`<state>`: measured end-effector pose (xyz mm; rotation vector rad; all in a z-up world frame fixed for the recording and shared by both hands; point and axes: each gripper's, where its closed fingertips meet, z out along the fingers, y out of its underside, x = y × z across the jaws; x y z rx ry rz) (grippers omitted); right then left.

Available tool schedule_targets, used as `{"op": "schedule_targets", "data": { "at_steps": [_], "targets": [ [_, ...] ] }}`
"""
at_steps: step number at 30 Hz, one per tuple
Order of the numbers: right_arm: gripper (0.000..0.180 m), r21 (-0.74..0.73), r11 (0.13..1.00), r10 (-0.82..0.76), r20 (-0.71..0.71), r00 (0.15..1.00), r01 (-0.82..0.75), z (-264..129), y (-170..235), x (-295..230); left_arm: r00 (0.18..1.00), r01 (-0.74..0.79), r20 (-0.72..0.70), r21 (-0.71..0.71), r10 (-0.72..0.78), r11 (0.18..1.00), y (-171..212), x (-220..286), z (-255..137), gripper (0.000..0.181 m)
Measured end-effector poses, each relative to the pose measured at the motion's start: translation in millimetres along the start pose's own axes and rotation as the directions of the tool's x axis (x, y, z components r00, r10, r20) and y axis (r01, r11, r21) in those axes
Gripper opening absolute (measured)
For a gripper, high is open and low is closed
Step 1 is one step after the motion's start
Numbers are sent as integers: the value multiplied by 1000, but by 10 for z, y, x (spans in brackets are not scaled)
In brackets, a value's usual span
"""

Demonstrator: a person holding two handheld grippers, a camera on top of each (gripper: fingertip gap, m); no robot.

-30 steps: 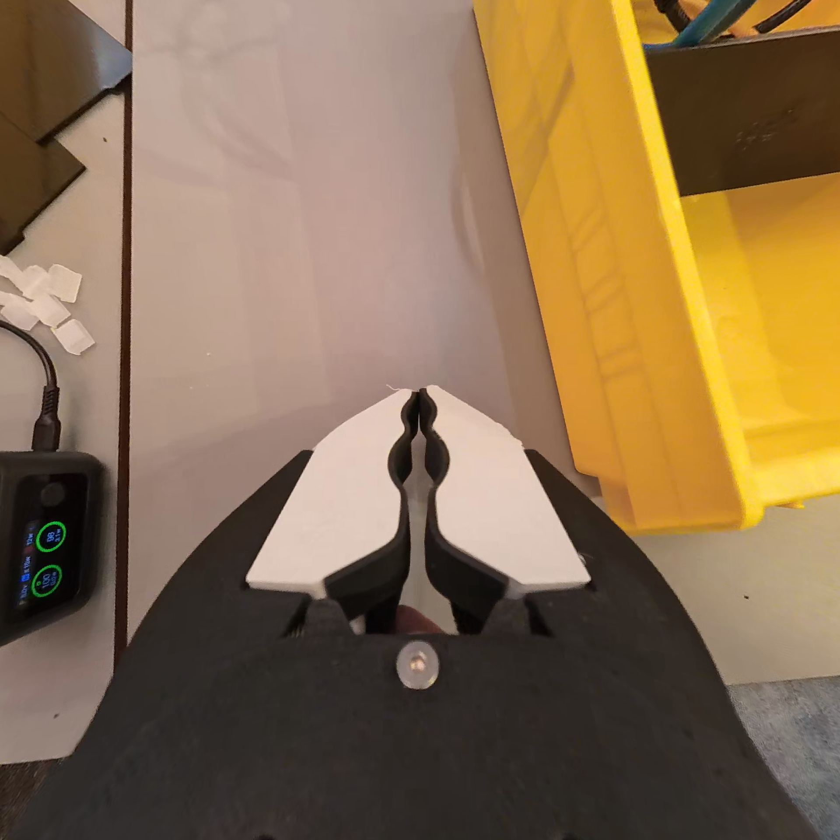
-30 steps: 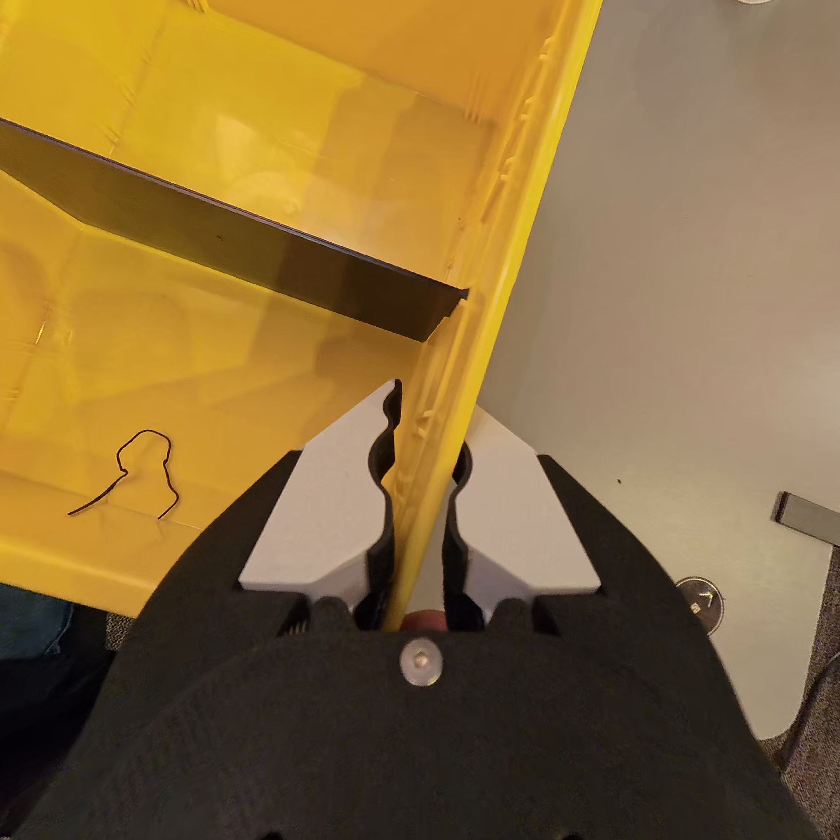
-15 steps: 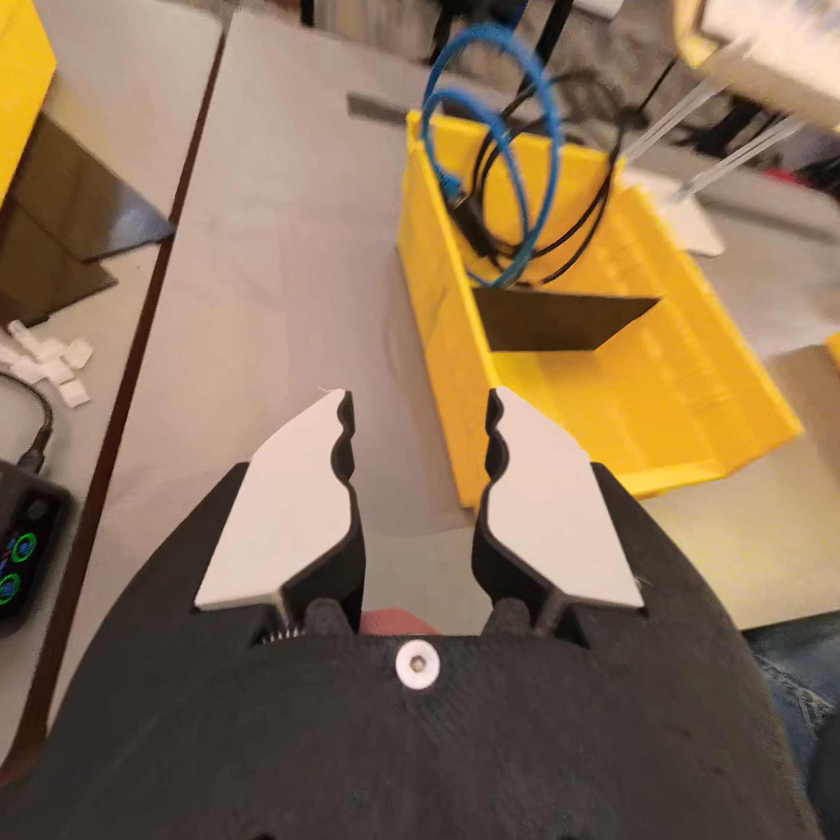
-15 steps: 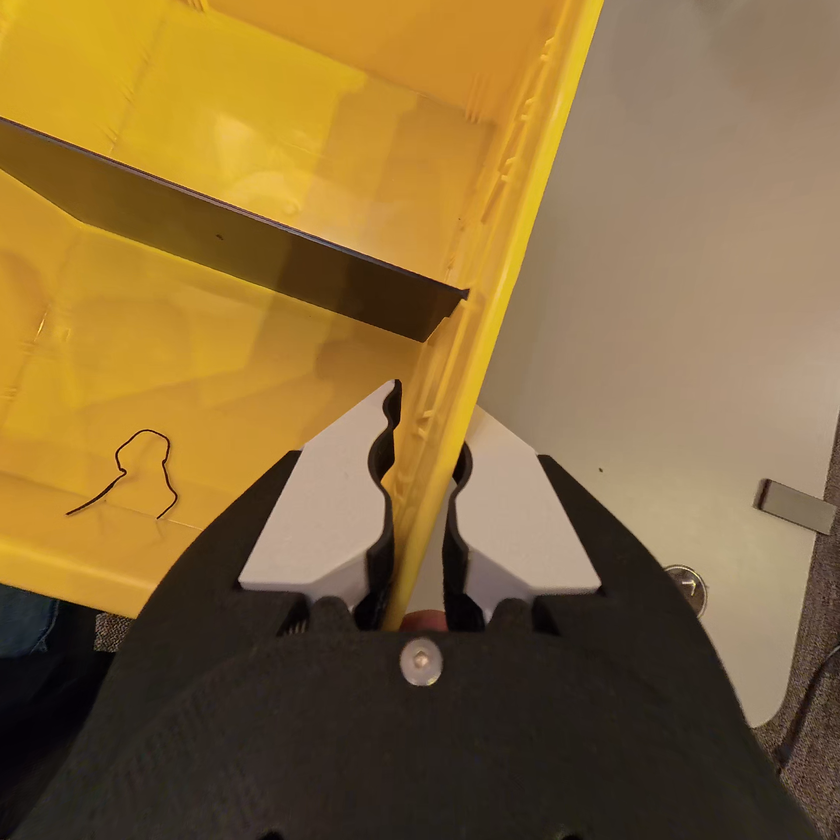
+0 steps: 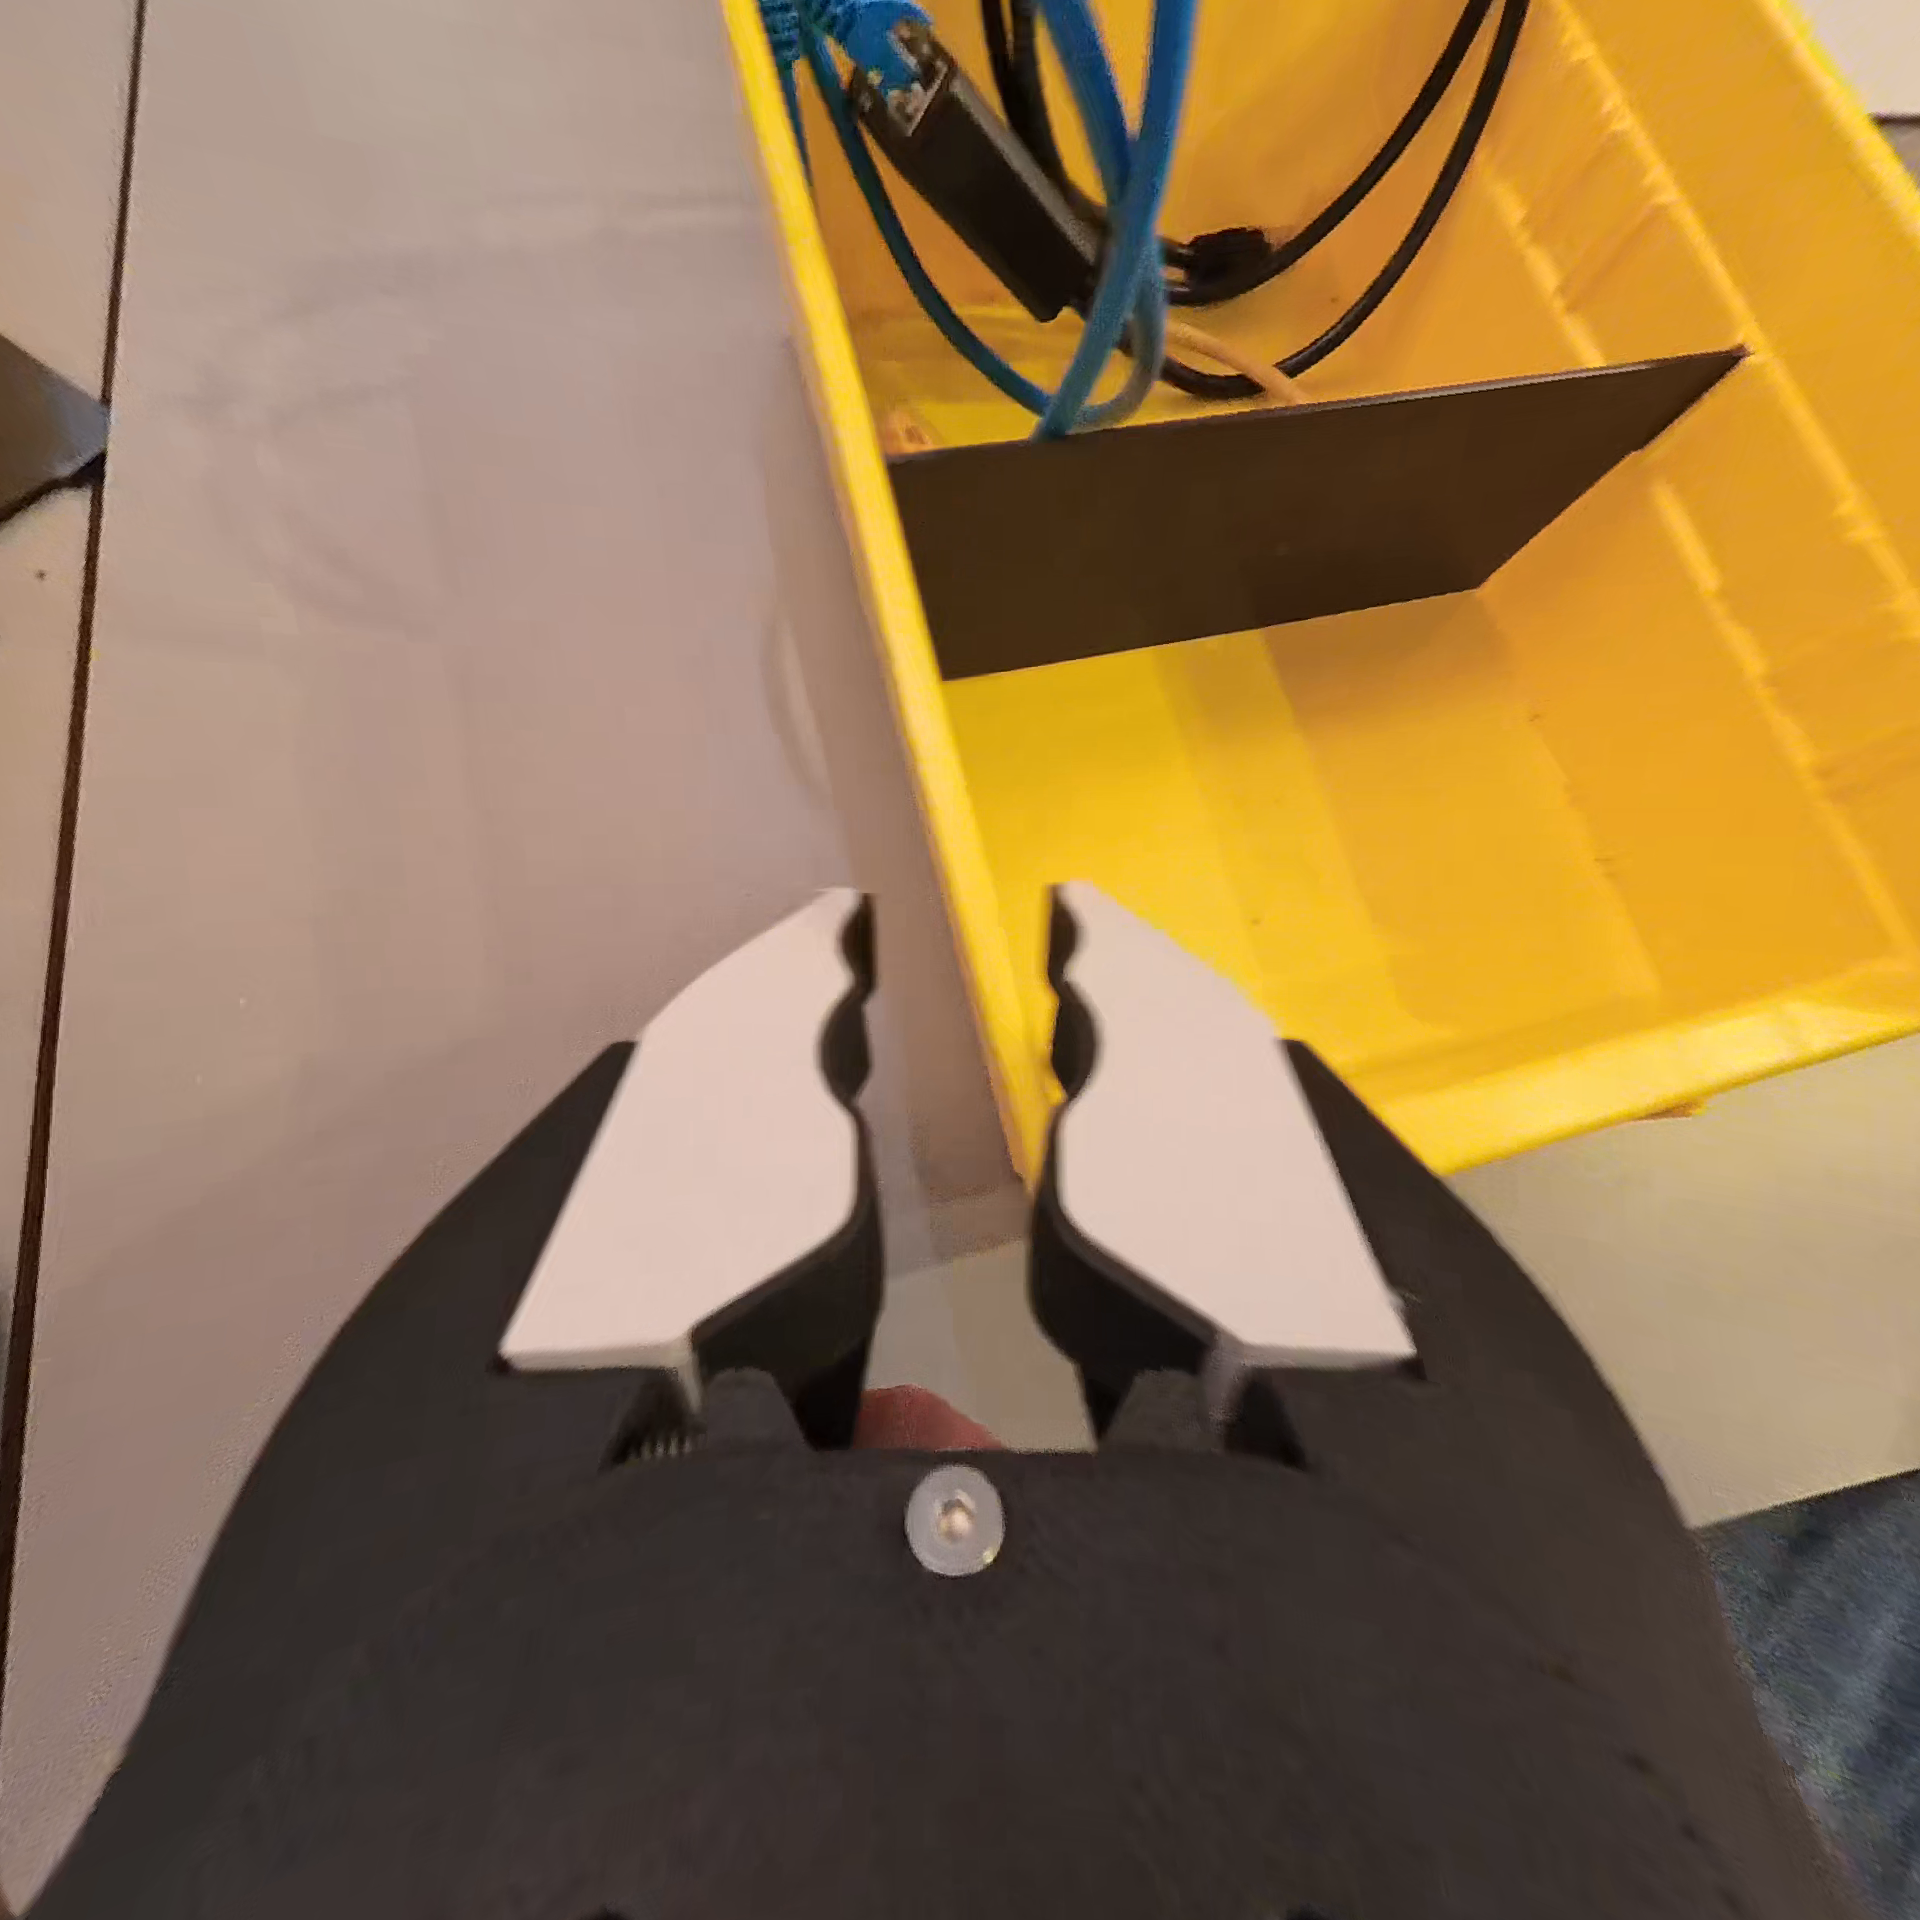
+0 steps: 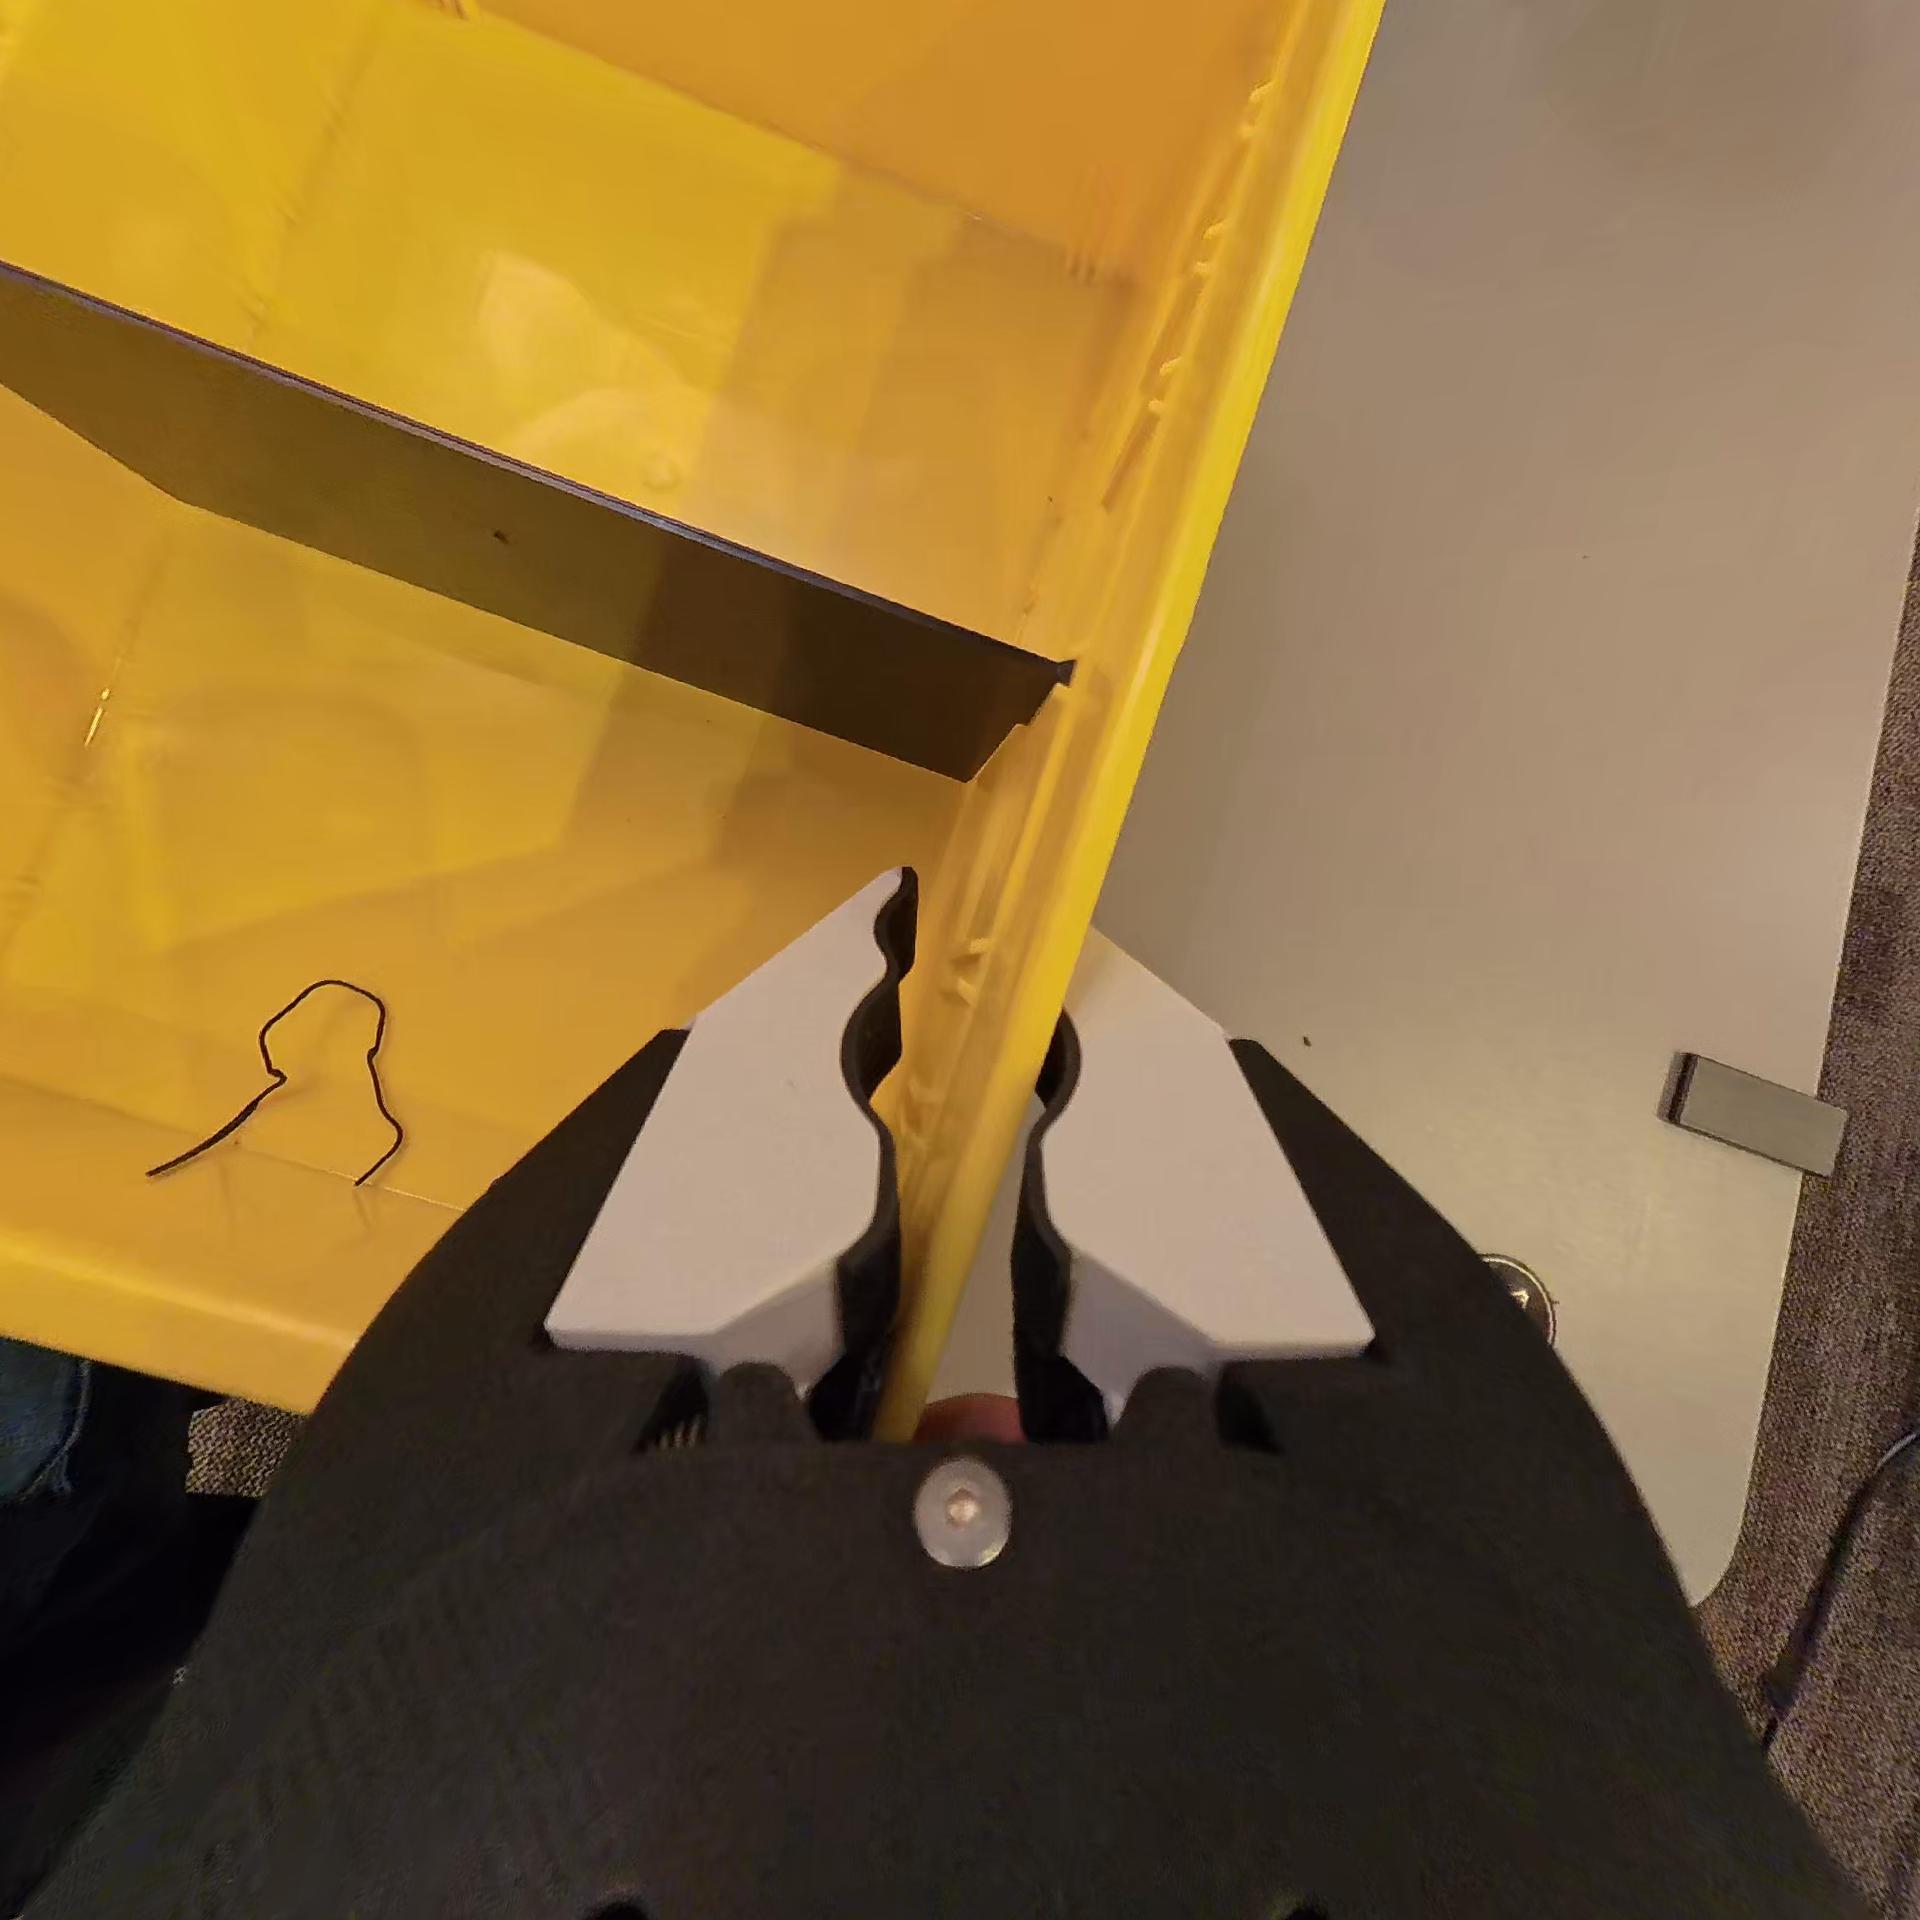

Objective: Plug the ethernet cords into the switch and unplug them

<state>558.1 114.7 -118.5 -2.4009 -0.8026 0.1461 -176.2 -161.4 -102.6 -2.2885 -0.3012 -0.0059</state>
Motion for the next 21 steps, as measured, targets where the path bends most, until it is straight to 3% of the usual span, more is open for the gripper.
{"op": "schedule_targets", "data": {
  "at_steps": [5, 21],
  "targets": [
    [14, -4, 1000, -6, 8, 1000, 6, 5, -1, -1, 999, -48, 18, 0, 48, 999, -13, -7, 20, 8],
    [13, -20, 1000, 2, -4, 1000, -2, 2, 30, 110, 998, 27, 52, -15, -26, 1000, 197, -372, -250, 5]
  ]
}}
